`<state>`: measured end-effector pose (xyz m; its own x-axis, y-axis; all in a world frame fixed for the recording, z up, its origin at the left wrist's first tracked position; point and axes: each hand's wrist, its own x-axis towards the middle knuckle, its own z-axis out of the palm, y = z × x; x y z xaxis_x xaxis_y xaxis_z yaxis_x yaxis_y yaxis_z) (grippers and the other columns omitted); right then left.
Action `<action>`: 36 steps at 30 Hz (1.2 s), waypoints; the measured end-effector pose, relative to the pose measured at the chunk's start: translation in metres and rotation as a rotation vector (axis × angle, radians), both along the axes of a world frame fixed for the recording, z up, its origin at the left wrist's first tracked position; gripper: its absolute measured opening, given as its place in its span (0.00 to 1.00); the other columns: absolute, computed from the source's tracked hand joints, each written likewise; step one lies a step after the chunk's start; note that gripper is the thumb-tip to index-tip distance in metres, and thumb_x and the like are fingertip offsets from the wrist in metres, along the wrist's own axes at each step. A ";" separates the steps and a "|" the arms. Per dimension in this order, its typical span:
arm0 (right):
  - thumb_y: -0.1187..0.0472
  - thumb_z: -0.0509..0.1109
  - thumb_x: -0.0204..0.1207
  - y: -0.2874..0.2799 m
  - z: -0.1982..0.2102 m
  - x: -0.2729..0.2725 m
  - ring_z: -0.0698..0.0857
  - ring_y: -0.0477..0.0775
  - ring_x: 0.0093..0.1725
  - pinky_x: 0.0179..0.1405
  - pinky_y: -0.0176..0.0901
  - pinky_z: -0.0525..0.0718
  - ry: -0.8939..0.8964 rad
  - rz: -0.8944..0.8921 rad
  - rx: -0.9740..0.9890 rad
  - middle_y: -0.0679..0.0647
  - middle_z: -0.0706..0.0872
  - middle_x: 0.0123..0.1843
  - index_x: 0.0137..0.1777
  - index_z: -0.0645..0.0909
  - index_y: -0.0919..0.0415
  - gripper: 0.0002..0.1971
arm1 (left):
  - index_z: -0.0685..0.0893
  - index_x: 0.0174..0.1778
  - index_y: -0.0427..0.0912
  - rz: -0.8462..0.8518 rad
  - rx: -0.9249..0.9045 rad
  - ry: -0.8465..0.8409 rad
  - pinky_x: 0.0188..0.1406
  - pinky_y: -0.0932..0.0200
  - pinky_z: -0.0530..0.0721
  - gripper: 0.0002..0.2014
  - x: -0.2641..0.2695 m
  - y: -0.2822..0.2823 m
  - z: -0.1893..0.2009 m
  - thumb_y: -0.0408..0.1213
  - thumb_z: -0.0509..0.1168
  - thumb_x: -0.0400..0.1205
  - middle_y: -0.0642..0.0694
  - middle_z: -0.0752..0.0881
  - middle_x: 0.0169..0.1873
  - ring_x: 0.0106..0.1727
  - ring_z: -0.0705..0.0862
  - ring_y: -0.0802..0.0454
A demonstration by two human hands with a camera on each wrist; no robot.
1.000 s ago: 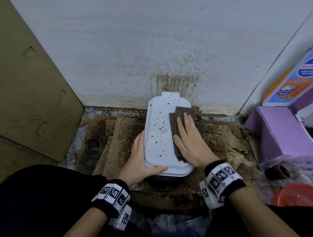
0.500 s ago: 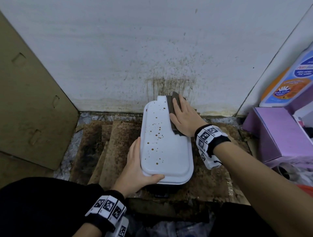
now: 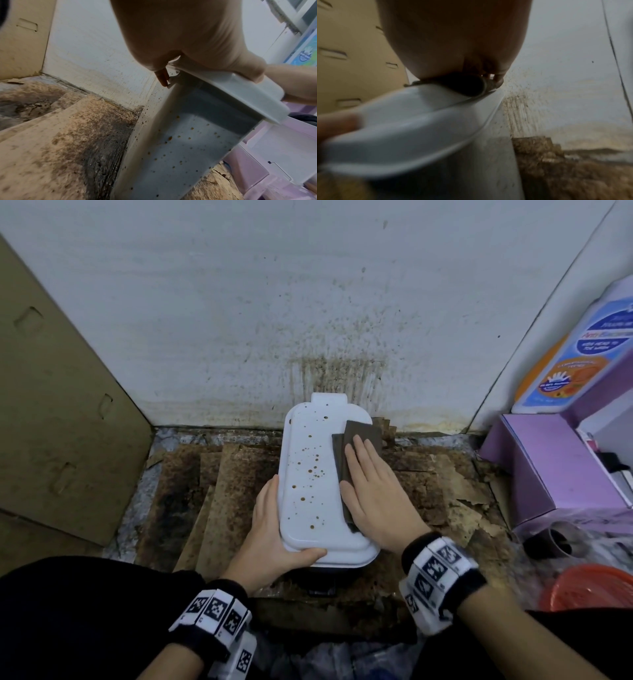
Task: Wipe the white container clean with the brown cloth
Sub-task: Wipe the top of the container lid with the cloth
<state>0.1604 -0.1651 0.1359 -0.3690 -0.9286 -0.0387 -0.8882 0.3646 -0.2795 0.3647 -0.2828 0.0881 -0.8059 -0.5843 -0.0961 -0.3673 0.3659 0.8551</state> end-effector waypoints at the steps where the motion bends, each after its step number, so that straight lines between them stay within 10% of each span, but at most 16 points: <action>1: 0.46 0.42 0.91 0.008 -0.001 0.011 0.37 0.52 0.90 0.90 0.51 0.45 0.012 -0.017 -0.017 0.55 0.38 0.91 0.90 0.42 0.61 0.32 | 0.35 0.89 0.59 0.004 -0.004 0.001 0.82 0.56 0.55 0.70 0.000 0.001 0.000 0.66 0.82 0.65 0.71 0.40 0.84 0.87 0.43 0.69; 10: 0.47 0.40 0.90 0.033 -0.004 0.039 0.38 0.54 0.90 0.89 0.57 0.43 0.068 -0.038 -0.005 0.58 0.40 0.91 0.90 0.42 0.63 0.33 | 0.35 0.89 0.59 0.017 0.003 -0.009 0.83 0.53 0.56 0.70 0.000 0.001 -0.003 0.65 0.82 0.64 0.71 0.39 0.84 0.87 0.43 0.69; 20: 0.41 0.22 0.78 -0.060 0.007 -0.047 0.43 0.58 0.91 0.89 0.57 0.40 0.203 0.023 0.134 0.60 0.43 0.91 0.90 0.42 0.63 0.43 | 0.34 0.88 0.62 0.010 0.038 -0.019 0.85 0.49 0.59 0.70 0.001 0.000 0.001 0.66 0.81 0.65 0.73 0.38 0.84 0.88 0.43 0.65; 36: 0.48 0.41 0.92 -0.086 0.005 -0.065 0.39 0.58 0.90 0.89 0.54 0.39 0.115 0.010 0.109 0.59 0.39 0.91 0.89 0.40 0.64 0.32 | 0.31 0.88 0.61 -0.017 0.009 -0.040 0.82 0.54 0.54 0.70 0.001 -0.001 0.000 0.70 0.78 0.65 0.71 0.35 0.84 0.88 0.39 0.67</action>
<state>0.0950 -0.2515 0.1412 -0.3676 -0.9249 -0.0974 -0.9158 0.3782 -0.1352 0.3660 -0.2837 0.0885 -0.8108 -0.5697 -0.1342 -0.3954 0.3642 0.8432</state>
